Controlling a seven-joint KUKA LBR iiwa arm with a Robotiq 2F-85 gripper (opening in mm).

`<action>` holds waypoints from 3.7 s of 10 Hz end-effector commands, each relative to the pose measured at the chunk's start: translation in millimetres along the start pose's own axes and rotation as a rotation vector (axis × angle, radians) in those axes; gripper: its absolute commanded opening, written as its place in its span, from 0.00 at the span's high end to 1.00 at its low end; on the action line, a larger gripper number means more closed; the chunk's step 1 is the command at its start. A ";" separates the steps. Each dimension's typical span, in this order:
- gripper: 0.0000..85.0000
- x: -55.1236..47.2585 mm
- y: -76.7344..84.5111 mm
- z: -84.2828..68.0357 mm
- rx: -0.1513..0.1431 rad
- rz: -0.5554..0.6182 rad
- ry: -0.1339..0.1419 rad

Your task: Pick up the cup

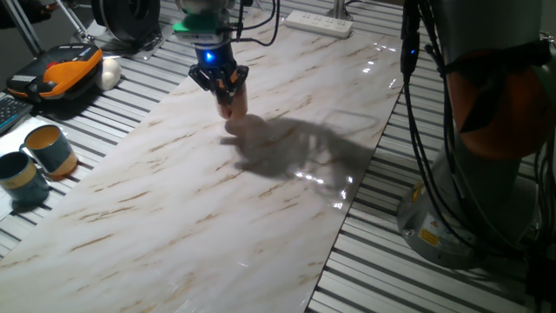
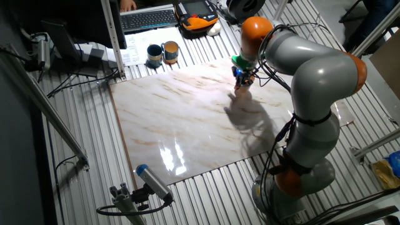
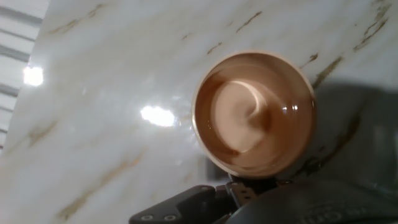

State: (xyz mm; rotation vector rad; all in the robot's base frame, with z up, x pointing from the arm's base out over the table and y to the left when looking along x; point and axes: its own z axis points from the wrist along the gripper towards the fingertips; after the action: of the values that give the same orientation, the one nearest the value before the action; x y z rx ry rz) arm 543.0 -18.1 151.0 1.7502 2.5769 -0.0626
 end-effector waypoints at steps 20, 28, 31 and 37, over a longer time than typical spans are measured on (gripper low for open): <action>1.00 30.8 -0.4 -31.8 -0.013 -0.726 -0.019; 1.00 44.3 -7.3 -31.5 -0.044 -0.880 0.001; 1.00 45.3 -10.1 -33.5 -0.030 -0.909 -0.012; 1.00 45.6 -12.6 -38.6 -0.019 -0.892 -0.016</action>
State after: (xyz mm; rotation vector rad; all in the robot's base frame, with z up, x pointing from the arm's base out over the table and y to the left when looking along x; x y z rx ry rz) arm 514.4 21.5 187.8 0.4663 3.0769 -0.0640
